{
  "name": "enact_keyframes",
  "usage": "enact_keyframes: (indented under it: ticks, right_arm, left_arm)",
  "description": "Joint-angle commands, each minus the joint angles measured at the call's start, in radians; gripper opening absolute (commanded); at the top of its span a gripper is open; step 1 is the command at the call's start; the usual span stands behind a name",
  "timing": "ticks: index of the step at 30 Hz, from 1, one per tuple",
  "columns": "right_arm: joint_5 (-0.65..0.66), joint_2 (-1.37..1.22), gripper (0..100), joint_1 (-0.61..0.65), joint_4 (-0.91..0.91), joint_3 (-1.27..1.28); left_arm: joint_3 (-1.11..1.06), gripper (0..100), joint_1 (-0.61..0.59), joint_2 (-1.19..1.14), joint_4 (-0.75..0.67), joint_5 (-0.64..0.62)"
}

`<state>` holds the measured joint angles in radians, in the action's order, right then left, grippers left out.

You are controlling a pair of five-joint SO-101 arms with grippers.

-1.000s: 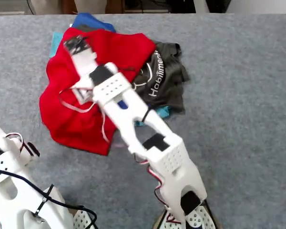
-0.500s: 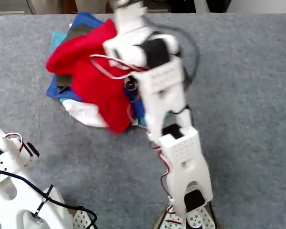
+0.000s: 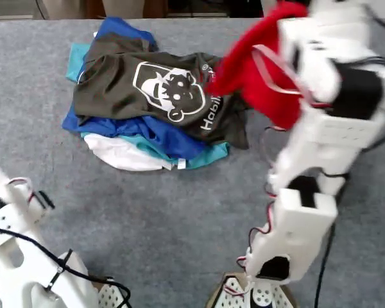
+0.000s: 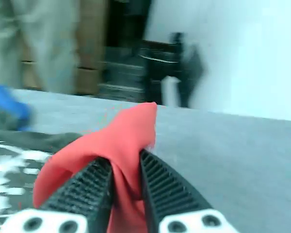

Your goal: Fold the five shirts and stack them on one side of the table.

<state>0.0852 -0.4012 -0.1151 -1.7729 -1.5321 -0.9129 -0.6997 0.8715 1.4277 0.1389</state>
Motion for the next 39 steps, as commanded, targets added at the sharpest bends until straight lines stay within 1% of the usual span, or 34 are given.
enact_keyframes:
  ticks: [1, 4, 5, 8, 10, 12, 15, 18, 22, 25, 28, 30, 32, 34, 36, 39]
  right_arm:
    - [0.075, 0.039, 0.2, -0.137, -0.014, 0.062]
    - [0.072, 0.045, 0.2, -0.197, -0.014, 0.206]
    - [0.072, 0.045, 0.2, -0.208, -0.014, 0.268]
    - [0.081, 0.033, 0.2, -0.217, -0.011, 0.486]
    - [0.081, 0.019, 0.2, -0.206, -0.009, 0.661]
    - [0.081, 0.002, 0.2, -0.185, 0.0, 0.828]
    - [0.081, -0.033, 0.2, -0.153, 0.043, 1.067]
    - [0.074, -0.05, 0.2, -0.145, 0.207, 1.264]
    - [0.008, -0.053, 0.2, -0.147, 0.506, 1.501]
    - [-0.041, -0.047, 0.2, -0.139, 0.723, 1.653]
    - [-0.068, 0.002, 0.2, -0.139, 0.761, 1.685]
    - [-0.08, 0.01, 0.2, -0.14, 0.789, 1.716]
    - [-0.081, 0.015, 0.2, -0.14, 0.799, 1.727]
    - [-0.081, 0.015, 0.2, -0.142, 0.799, 1.727]
    - [-0.081, 0.015, 0.2, -0.142, 0.799, 1.727]
    - [-0.081, 0.015, 0.2, -0.142, 0.799, 1.727]
  left_arm:
    - [0.061, 18, 0.143, 0.015, -0.002, -0.011]
    - [0.144, 18, 0.282, 0.005, 0.011, -0.034]
    - [0.195, 20, 0.331, 0.005, 0.029, -0.058]
    - [0.364, 32, 0.497, -0.013, 0.1, -0.163]
    - [0.48, 33, 0.617, -0.058, 0.103, -0.229]
    - [0.592, 33, 0.709, -0.137, 0.091, -0.275]
    - [0.736, 33, 0.793, -0.325, 0.044, -0.339]
    - [0.884, 33, 0.845, -0.535, 0.026, -0.382]
    - [1.054, 33, 0.853, -0.829, -0.009, -0.414]
    - [1.168, 33, 0.829, -1.066, -0.058, -0.446]
    - [1.309, 33, 0.796, -1.3, -0.071, -0.483]
    - [1.41, 33, 0.764, -1.451, -0.061, -0.546]
    - [1.522, 33, 0.735, -1.59, -0.009, -0.631]
    - [1.646, 32, 0.709, -1.713, 0.071, -0.687]
    - [1.783, 26, 0.681, -1.817, 0.152, -0.694]
    - [2.015, 11, 0.635, -1.937, 0.27, -0.66]
